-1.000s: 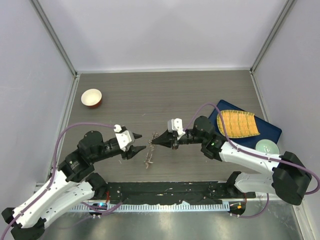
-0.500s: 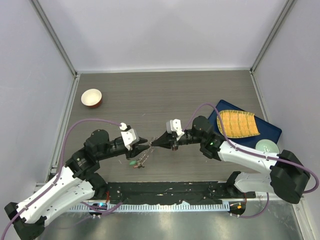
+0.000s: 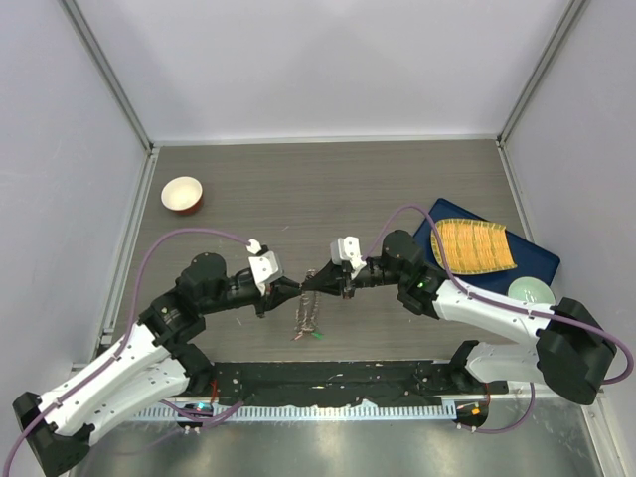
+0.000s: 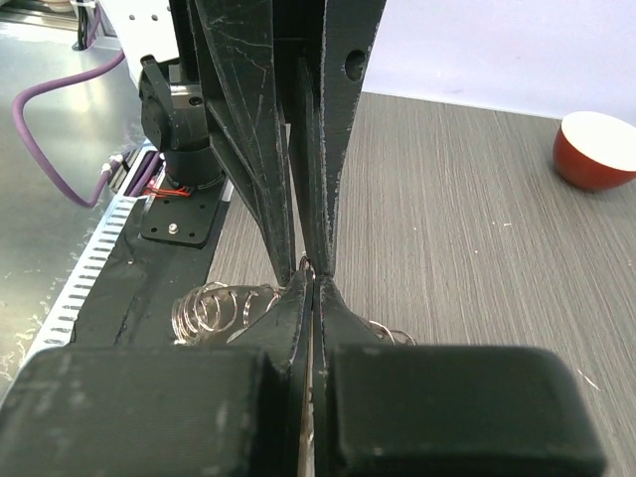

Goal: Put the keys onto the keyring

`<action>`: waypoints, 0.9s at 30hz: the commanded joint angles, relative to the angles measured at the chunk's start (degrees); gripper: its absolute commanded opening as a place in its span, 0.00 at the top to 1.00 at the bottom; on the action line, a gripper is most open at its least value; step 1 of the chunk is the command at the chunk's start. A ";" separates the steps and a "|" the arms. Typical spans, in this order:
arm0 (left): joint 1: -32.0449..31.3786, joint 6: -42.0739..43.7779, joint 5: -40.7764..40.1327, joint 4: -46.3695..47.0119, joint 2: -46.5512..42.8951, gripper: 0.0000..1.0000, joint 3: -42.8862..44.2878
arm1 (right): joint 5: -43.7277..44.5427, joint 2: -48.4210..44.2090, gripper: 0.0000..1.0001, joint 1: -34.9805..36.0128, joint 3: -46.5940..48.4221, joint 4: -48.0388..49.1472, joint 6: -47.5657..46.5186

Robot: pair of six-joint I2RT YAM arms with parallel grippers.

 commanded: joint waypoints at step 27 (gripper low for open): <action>0.30 3.79 -6.39 -2.37 -0.93 1.00 -1.32 | 16.70 -13.44 0.52 -0.08 0.69 -13.24 9.84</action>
